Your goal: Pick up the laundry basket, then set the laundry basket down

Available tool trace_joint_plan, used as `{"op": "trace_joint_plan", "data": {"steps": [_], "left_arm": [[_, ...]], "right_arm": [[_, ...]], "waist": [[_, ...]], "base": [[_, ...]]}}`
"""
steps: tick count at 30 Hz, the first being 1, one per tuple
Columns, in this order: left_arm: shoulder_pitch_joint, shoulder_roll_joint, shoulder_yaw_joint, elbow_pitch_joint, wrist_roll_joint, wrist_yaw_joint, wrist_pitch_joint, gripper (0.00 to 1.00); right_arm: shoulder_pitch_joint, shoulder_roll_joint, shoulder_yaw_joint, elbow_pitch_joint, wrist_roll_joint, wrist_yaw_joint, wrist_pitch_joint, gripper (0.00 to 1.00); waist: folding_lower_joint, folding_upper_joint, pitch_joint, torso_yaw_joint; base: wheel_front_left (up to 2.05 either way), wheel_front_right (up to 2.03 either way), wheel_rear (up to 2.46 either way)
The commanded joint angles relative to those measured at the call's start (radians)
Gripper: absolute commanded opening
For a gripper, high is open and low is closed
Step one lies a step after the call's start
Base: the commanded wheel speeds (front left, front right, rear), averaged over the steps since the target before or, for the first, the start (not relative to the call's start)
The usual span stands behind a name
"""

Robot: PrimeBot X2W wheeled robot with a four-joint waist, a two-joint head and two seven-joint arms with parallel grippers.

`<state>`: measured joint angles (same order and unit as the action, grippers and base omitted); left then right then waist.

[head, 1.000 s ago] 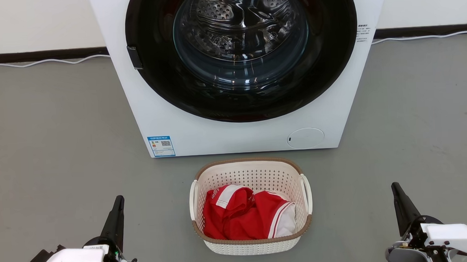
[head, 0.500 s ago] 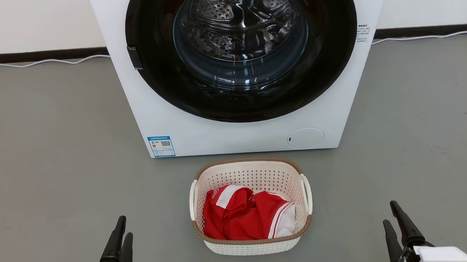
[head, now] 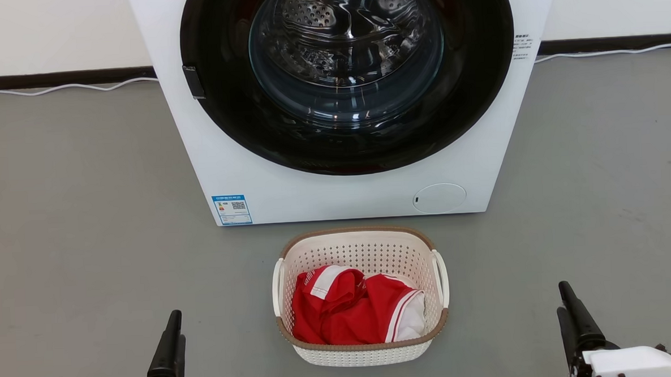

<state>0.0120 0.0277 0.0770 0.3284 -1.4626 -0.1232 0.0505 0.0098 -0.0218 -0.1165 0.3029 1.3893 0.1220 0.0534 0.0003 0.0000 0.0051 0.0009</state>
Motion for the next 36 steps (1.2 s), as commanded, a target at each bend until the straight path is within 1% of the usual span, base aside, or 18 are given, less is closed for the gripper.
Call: {"op": "trace_joint_plan", "data": {"steps": [1, 12, 18, 36], "left_arm": [[-0.041, 0.005, 0.004, -0.028, 0.025, 0.002, -0.01, 1.0], [-0.043, 0.007, -0.018, -0.043, 0.219, 0.035, -0.043, 1.0], [-0.044, 0.008, -0.034, -0.033, 0.317, 0.043, -0.06, 1.0], [-0.051, 0.011, -0.048, -0.032, 0.537, 0.062, -0.113, 1.0]], "right_arm": [[-0.039, -0.011, 0.011, -0.032, -0.029, 0.002, -0.013, 1.0], [-0.047, -0.013, 0.039, -0.058, -0.249, 0.003, -0.045, 1.0], [-0.054, -0.014, 0.054, -0.057, -0.358, 0.003, -0.063, 1.0], [-0.066, -0.017, 0.087, -0.048, -0.597, 0.004, -0.116, 1.0]], "waist": [[-0.0002, 0.0, 0.0, 0.0], [-0.0002, 0.0, -0.001, -0.001], [-0.0002, 0.0, -0.002, -0.002], [-0.0002, 0.0, 0.001, -0.005]], "base": [[0.0, 0.0, 0.0], [0.0, 0.0, 0.0], [0.0, 0.0, 0.0], [0.0, 0.0, 0.0]]}}
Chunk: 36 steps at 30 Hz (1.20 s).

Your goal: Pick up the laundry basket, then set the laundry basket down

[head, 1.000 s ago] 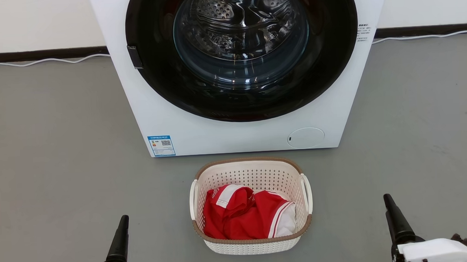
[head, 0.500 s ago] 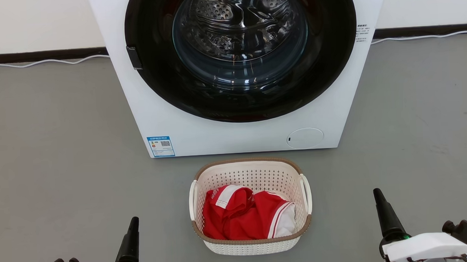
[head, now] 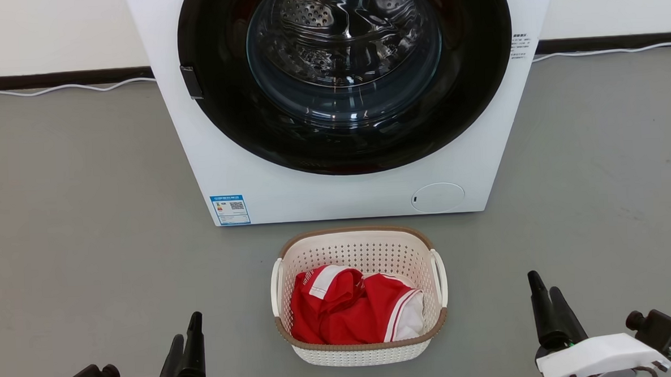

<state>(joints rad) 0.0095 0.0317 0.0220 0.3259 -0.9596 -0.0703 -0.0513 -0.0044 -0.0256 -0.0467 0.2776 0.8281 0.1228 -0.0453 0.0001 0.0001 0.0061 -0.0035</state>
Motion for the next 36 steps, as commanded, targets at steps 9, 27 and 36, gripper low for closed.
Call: {"op": "trace_joint_plan", "data": {"steps": [9, 27, 36], "left_arm": [[-0.05, 0.008, -0.001, -0.037, 0.13, 0.017, -0.035, 1.0], [-0.058, 0.011, -0.018, -0.044, 0.356, 0.03, -0.087, 1.0], [-0.06, 0.013, -0.025, -0.051, 0.478, 0.038, -0.114, 1.0]], "right_arm": [[-0.057, -0.014, 0.027, -0.027, -0.14, 0.004, -0.04, 1.0], [-0.07, -0.017, 0.052, -0.037, -0.374, 0.005, -0.093, 1.0], [-0.076, -0.019, 0.06, -0.041, -0.493, 0.006, -0.12, 1.0]], "waist": [[-0.0001, -0.0001, 0.004, -0.003], [-0.0001, -0.0001, 0.007, -0.004], [-0.0001, -0.0001, 0.008, -0.004]], "base": [[0.0, 0.0, 0.0], [0.0, 0.0, 0.0], [0.0, 0.0, 0.0]]}}
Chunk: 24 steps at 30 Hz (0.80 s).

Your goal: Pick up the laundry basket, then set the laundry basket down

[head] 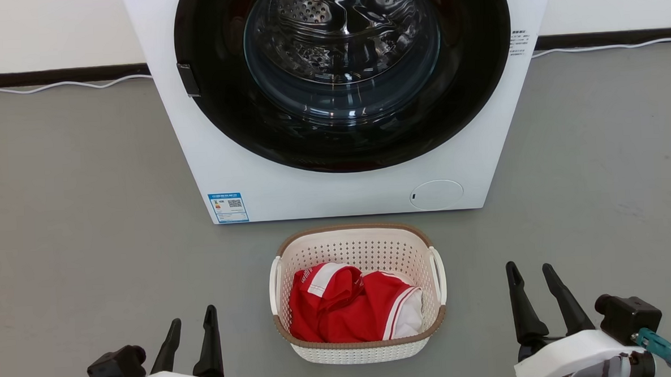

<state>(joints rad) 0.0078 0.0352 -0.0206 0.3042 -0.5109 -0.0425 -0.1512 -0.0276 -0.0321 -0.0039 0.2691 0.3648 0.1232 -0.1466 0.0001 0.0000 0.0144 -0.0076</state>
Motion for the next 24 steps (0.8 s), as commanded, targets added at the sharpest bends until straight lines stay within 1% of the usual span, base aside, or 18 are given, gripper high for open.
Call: {"op": "trace_joint_plan", "data": {"steps": [1, 14, 24], "left_arm": [[-0.059, 0.01, 0.018, -0.031, 0.043, 0.01, -0.017, 1.0], [-0.062, 0.012, 0.02, -0.042, 0.227, 0.021, -0.058, 1.0], [-0.064, 0.013, 0.019, -0.044, 0.333, 0.027, -0.084, 1.0]], "right_arm": [[-0.053, -0.013, 0.018, -0.032, -0.042, 0.005, -0.021, 1.0], [-0.058, -0.015, 0.023, -0.024, -0.221, 0.006, -0.063, 1.0], [-0.063, -0.017, 0.029, -0.021, -0.325, 0.007, -0.089, 1.0]], "waist": [[0.0, 0.0, 0.0, 0.0], [0.0, 0.0, 0.001, 0.0], [0.0, 0.0, 0.004, 0.0]], "base": [[0.0, 0.0, 0.0], [0.0, 0.0, 0.0], [0.0, 0.0, 0.0]]}}
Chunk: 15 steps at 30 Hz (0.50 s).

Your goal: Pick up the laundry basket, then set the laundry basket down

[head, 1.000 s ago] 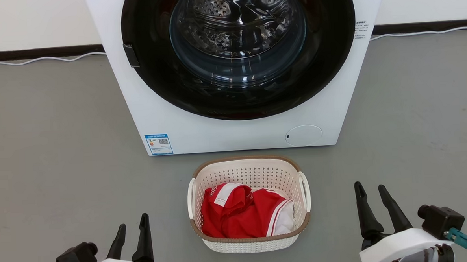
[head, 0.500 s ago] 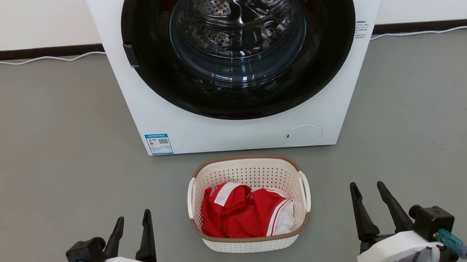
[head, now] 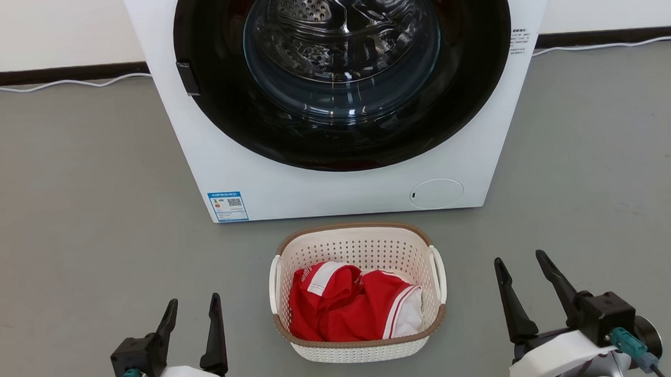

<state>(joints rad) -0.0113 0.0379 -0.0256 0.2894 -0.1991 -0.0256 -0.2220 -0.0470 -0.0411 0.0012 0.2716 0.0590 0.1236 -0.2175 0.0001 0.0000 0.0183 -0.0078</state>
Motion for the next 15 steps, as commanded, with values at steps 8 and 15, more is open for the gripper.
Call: {"op": "trace_joint_plan", "data": {"steps": [8, 15], "left_arm": [[-0.046, 0.012, 0.024, -0.024, 0.111, 0.015, -0.037, 1.0], [-0.053, 0.012, 0.025, -0.027, 0.123, 0.015, -0.04, 1.0]], "right_arm": [[-0.05, -0.009, 0.026, -0.018, -0.113, 0.007, -0.041, 1.0], [-0.057, -0.009, 0.025, -0.017, -0.12, 0.007, -0.044, 1.0]], "waist": [[-0.0001, 0.0, 0.011, -0.001], [-0.0001, 0.0, 0.03, 0.0]], "base": [[0.0, 0.0, 0.0], [0.0, 0.0, 0.0]]}}
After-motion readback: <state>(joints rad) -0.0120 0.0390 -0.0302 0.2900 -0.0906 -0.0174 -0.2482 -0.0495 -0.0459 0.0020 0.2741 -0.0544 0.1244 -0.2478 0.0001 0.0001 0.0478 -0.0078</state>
